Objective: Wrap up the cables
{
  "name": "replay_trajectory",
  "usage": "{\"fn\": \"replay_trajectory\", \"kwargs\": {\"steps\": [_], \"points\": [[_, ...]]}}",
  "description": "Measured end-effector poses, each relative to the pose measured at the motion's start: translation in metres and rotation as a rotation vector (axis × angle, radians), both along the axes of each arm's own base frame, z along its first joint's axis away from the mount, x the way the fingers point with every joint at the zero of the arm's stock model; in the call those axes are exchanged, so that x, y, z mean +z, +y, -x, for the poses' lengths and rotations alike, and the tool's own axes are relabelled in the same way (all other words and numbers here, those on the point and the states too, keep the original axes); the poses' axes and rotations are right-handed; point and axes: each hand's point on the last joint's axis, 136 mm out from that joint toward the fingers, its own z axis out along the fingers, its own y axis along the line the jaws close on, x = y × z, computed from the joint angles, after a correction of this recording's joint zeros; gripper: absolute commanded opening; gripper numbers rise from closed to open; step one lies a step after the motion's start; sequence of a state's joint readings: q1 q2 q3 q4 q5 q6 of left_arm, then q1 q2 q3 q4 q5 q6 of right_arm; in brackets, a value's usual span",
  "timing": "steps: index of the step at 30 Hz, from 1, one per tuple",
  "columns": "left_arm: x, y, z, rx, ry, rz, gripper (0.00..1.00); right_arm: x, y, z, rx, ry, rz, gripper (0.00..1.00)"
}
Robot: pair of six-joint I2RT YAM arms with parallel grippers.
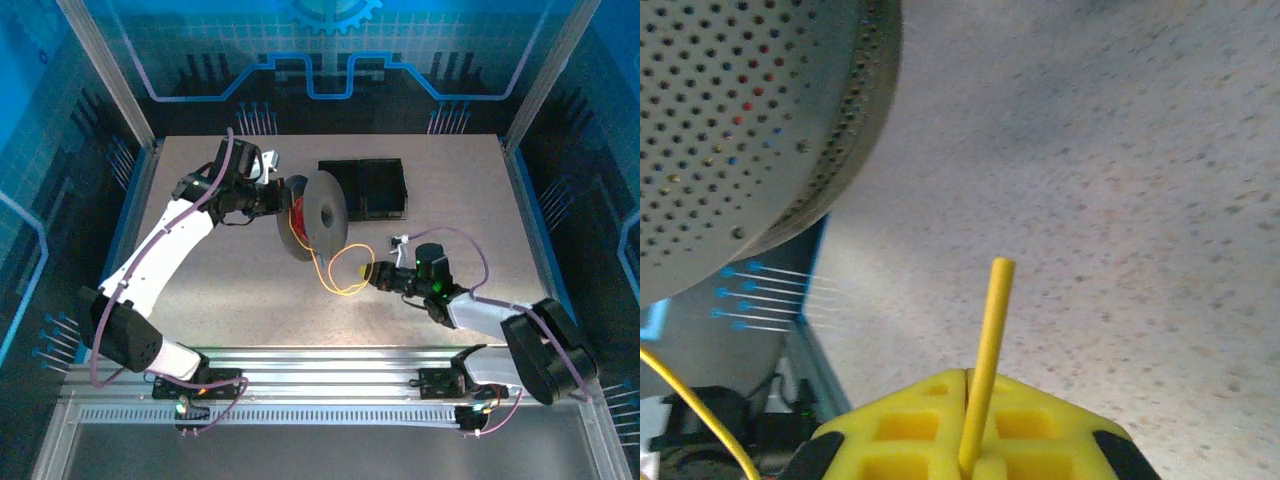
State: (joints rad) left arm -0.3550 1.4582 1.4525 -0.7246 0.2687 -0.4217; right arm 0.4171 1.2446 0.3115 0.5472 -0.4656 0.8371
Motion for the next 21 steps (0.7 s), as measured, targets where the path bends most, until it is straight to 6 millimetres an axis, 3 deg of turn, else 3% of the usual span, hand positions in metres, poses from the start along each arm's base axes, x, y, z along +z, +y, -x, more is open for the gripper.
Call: {"fn": "replay_trajectory", "kwargs": {"steps": [5,15,21], "points": [[0.009,-0.001,0.005,-0.014,-0.022,0.022,0.0,0.005,-0.025,-0.011,-0.077,-0.033,0.133,0.0],[0.015,-0.004,0.023,-0.052,-0.03,0.064,0.0,-0.009,-0.072,-0.023,-0.173,0.032,0.287,0.0],[0.02,-0.011,0.033,-0.084,-0.042,0.069,0.0,0.004,-0.104,-0.05,-0.258,0.03,0.338,0.0]]}}
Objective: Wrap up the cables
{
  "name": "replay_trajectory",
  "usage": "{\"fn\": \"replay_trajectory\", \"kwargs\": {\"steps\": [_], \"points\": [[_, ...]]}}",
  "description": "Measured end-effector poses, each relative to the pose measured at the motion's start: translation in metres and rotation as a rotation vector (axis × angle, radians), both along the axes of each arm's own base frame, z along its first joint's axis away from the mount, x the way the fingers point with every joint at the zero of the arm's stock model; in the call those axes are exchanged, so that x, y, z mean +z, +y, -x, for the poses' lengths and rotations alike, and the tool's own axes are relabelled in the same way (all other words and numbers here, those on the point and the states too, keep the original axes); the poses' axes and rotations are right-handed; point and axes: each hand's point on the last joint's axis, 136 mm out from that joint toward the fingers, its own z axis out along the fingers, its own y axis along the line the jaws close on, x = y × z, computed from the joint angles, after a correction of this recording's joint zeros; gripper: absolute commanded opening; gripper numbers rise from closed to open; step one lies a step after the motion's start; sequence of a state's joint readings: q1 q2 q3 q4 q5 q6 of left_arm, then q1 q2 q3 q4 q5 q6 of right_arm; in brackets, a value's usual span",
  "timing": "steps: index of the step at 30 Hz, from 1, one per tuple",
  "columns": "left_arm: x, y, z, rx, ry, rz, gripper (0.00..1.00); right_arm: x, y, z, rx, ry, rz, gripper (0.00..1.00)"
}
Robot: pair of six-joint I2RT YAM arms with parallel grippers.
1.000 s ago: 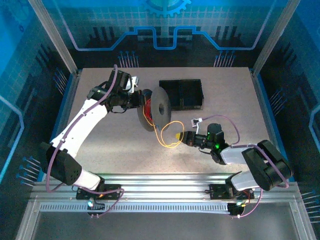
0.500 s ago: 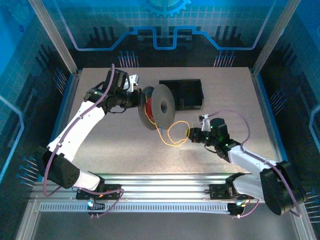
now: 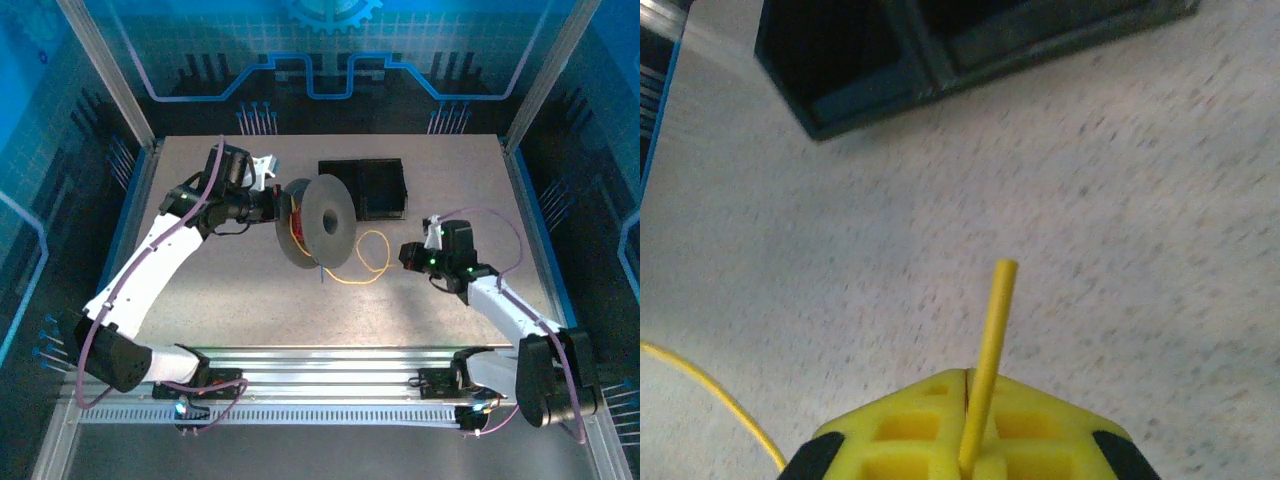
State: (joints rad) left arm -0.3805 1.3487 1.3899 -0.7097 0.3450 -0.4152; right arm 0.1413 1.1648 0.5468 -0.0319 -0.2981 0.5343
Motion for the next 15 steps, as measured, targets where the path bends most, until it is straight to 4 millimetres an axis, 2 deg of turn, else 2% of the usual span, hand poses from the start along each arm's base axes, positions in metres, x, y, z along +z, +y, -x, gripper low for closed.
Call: {"fn": "replay_trajectory", "kwargs": {"steps": [8,15], "points": [[-0.002,-0.039,0.032,-0.164,-0.029,-0.036,0.0,0.035,-0.048,-0.049,-0.12,-0.033,0.06,0.0],[-0.019,-0.06,0.054,-0.263,-0.044,-0.117,0.0,0.069,-0.079,-0.099,-0.188,-0.061,0.085,0.0]]}}
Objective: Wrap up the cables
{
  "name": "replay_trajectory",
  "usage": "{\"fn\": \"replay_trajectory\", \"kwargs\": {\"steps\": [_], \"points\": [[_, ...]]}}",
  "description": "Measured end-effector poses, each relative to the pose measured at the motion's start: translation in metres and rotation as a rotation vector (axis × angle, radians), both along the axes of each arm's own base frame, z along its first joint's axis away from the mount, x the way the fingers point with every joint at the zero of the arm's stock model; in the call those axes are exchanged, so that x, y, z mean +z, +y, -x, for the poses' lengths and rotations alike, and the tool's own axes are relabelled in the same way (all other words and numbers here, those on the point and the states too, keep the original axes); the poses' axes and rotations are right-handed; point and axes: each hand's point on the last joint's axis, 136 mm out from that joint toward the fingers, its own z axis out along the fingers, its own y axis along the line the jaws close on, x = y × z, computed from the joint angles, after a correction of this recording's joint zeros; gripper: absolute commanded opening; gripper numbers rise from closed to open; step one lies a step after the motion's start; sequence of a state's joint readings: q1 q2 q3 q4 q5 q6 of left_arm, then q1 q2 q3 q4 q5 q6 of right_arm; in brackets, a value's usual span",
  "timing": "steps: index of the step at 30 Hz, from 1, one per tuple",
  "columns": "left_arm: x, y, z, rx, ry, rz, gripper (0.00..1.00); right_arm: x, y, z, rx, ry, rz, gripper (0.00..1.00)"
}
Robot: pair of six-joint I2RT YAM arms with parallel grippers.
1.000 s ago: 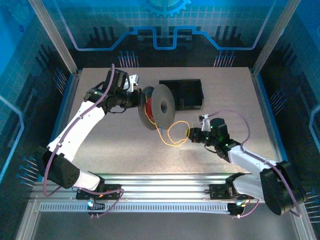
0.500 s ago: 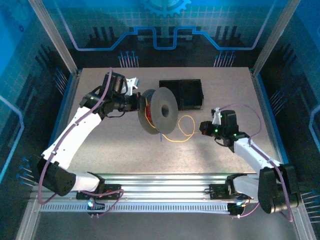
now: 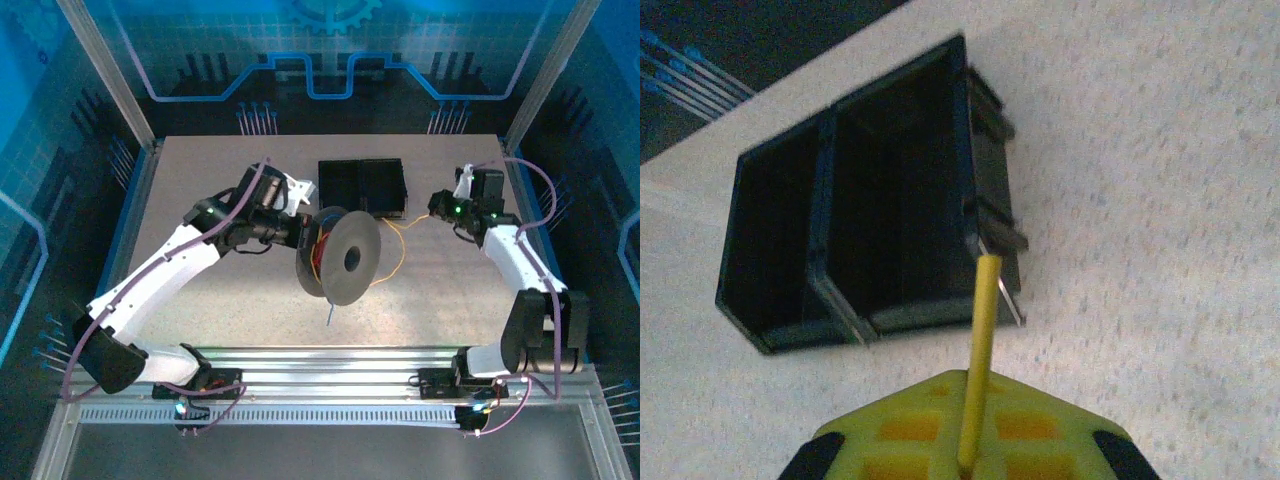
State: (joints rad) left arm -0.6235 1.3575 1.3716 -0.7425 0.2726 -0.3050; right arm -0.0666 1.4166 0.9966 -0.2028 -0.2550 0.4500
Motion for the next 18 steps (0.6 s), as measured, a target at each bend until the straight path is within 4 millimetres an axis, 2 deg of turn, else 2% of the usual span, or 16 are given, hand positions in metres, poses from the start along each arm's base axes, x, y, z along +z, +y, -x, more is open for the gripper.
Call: {"fn": "replay_trajectory", "kwargs": {"steps": [9,12,18], "points": [[-0.043,-0.028,0.015,-0.096,-0.005,-0.167,0.0,0.033,-0.016,-0.043,-0.042,-0.01,0.051,0.0],[-0.058,-0.034,0.019,-0.123,-0.004,-0.212,0.0,0.053,-0.019,-0.053,-0.055,-0.038,0.061,0.0],[-0.083,-0.041,0.028,-0.158,0.014,-0.285,0.0,0.108,-0.028,-0.069,-0.115,-0.14,0.075,0.0]]}}
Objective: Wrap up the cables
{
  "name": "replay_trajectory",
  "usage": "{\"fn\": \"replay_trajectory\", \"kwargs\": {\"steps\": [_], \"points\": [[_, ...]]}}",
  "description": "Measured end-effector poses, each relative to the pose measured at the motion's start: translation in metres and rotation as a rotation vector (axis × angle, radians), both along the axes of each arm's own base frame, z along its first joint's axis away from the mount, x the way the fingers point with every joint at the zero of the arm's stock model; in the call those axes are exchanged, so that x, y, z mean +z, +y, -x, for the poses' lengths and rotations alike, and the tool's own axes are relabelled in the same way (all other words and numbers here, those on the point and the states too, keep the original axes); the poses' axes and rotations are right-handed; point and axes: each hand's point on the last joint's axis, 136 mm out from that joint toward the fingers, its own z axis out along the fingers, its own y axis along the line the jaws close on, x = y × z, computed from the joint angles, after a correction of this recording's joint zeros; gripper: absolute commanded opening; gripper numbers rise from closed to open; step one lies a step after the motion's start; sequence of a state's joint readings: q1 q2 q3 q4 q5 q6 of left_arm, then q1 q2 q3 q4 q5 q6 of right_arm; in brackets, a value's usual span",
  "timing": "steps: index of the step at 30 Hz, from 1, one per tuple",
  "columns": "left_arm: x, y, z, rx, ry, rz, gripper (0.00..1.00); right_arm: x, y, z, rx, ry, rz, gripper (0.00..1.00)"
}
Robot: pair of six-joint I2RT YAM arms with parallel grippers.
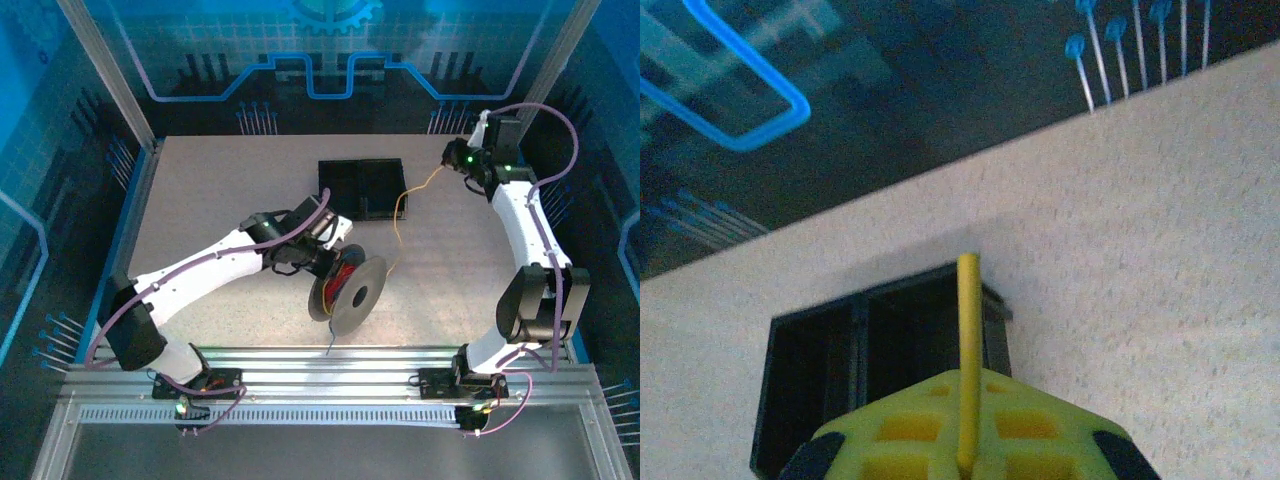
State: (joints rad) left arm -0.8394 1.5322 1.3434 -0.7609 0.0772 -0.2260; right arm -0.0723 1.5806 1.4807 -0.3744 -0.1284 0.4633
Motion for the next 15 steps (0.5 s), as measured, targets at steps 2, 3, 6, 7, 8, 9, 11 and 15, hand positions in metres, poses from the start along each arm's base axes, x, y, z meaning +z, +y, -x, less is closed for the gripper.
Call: {"fn": "replay_trajectory", "kwargs": {"steps": [2,3,6,7,8,9,11,15], "points": [[-0.006,-0.002,0.0,-0.003,0.0,-0.019,0.0,0.017,-0.001,-0.003,-0.028,-0.027,-0.003,0.0],[-0.009,-0.002,-0.001,-0.002,0.001,-0.029,0.0,0.027,0.0,-0.004,-0.04,-0.045,-0.005,0.0],[-0.012,-0.003,-0.007,0.011,-0.017,-0.048,0.0,0.058,0.018,-0.006,-0.038,-0.099,-0.015,0.0],[-0.012,-0.004,-0.01,0.015,-0.022,-0.053,0.0,0.07,0.031,-0.006,-0.023,-0.122,-0.019,0.0],[-0.012,-0.005,-0.012,0.019,-0.027,-0.056,0.0,0.081,0.043,-0.005,-0.004,-0.144,-0.024,0.0],[-0.012,-0.007,-0.015,0.022,-0.032,-0.059,0.0,0.092,0.061,-0.003,0.024,-0.169,-0.031,0.0],[-0.011,-0.008,-0.021,0.034,-0.035,-0.06,0.0,0.11,0.091,0.006,0.077,-0.205,-0.048,0.0],[-0.011,-0.002,-0.035,0.076,-0.029,-0.059,0.0,0.146,0.135,0.029,0.165,-0.277,-0.095,0.0]]}}
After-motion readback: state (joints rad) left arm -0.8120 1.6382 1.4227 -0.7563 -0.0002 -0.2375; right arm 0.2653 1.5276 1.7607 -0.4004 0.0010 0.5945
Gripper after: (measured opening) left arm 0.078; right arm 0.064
